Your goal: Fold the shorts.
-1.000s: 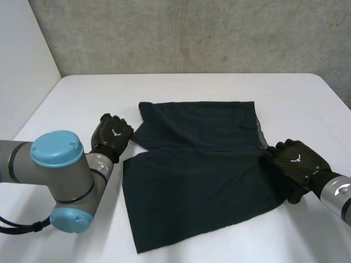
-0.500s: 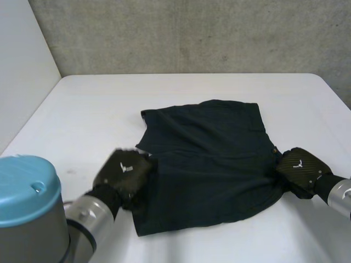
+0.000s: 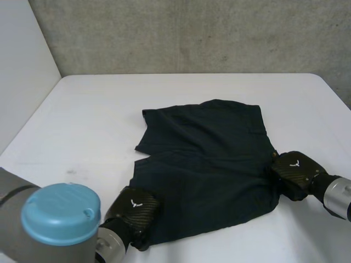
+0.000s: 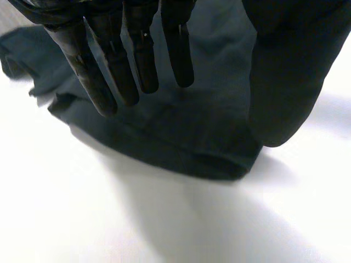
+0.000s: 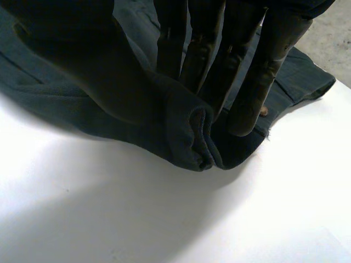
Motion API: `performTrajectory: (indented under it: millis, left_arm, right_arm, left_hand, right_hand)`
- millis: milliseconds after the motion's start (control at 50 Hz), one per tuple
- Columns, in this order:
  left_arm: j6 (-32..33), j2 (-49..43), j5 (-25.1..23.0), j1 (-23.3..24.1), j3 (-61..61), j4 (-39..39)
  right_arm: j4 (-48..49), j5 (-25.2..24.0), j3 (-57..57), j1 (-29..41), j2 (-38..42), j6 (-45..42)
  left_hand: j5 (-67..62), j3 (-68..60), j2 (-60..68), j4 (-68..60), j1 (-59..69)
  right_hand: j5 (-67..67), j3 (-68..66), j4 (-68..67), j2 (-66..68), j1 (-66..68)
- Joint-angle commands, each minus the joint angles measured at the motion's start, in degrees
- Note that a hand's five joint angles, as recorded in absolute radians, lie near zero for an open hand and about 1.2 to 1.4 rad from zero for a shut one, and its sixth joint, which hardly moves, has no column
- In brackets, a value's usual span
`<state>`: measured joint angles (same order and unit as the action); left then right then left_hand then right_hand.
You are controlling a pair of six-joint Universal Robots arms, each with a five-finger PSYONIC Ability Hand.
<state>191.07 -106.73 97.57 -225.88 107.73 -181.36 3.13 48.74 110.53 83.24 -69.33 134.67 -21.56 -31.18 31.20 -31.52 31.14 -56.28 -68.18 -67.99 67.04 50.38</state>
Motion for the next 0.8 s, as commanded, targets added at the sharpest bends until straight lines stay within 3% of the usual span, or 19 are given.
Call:
performTrajectory:
  millis: [20, 60, 100, 140, 280, 380, 500, 600, 800]
  left_arm:
    - [-0.08, -5.50, 3.58, 1.58, -2.17, 0.22]
    - [-0.08, -5.51, 4.20, 2.11, -2.35, 0.22]
    - [-0.08, -4.81, 5.34, 2.73, -2.43, -0.22]
    - [-0.08, -4.46, 6.66, 3.08, -2.52, -0.57]
    - [0.62, 0.64, 12.82, 3.08, -3.05, -4.08]
    - [1.14, 1.61, 12.91, 1.77, -4.10, -5.14]
    - [3.25, 0.82, 12.64, -3.16, -6.21, -5.05]
    - [5.62, -2.34, 12.47, -5.61, -8.49, -5.14]
    - [5.63, -5.51, 12.29, -7.20, -10.26, -5.23]
  right_arm:
    - [0.21, 1.80, -0.41, 1.58, -0.63, 3.14]
    - [0.12, 2.06, -0.50, 1.49, -0.63, 3.49]
    - [0.12, 2.15, -0.50, 1.49, -0.72, 4.02]
    - [0.12, 2.24, -0.50, 1.49, -0.72, 4.28]
    - [-0.14, 2.59, -0.58, 1.31, -1.25, 4.90]
    - [-1.90, 2.59, -1.20, 0.96, -3.88, 8.23]
    - [-5.68, 0.92, -0.67, 0.35, -8.18, 7.80]
    - [-6.64, -3.37, 1.96, -0.79, -10.74, 2.98]
    - [-8.23, -7.34, 6.71, -3.61, -10.13, -6.00]
  left_hand:
    - [-9.75, -10.13, 10.10, -9.79, 10.17]
    - [-16.96, -17.34, 17.32, -17.00, 17.38]
    - [-36.89, -37.27, 37.25, -36.93, 37.31]
    - [-47.58, -47.96, 47.93, -47.62, 48.00]
    - [-48.44, -48.82, 48.80, -48.48, 48.86]
    - [-48.44, -48.82, 48.80, -48.48, 48.86]
    - [-48.44, -48.82, 48.80, -48.48, 48.86]
    - [-48.44, -48.82, 48.80, -48.48, 48.86]
    - [-48.44, -48.82, 48.80, -48.48, 48.86]
  right_hand:
    - [-13.72, -11.82, -12.01, 12.96, 29.62]
    - [-13.72, -11.82, -12.01, 12.96, 29.62]
    - [-13.72, -11.82, -12.01, 12.96, 29.62]
    - [-13.72, -11.82, -12.01, 12.96, 29.62]
    - [-13.72, -11.82, -12.01, 12.96, 29.62]
    - [29.40, 31.30, 31.11, -30.16, -13.50]
    - [27.11, 29.01, 28.81, -27.87, -11.21]
    - [21.72, 23.63, 23.43, -22.49, -5.83]
    - [20.70, 22.60, 22.41, -21.47, -4.81]
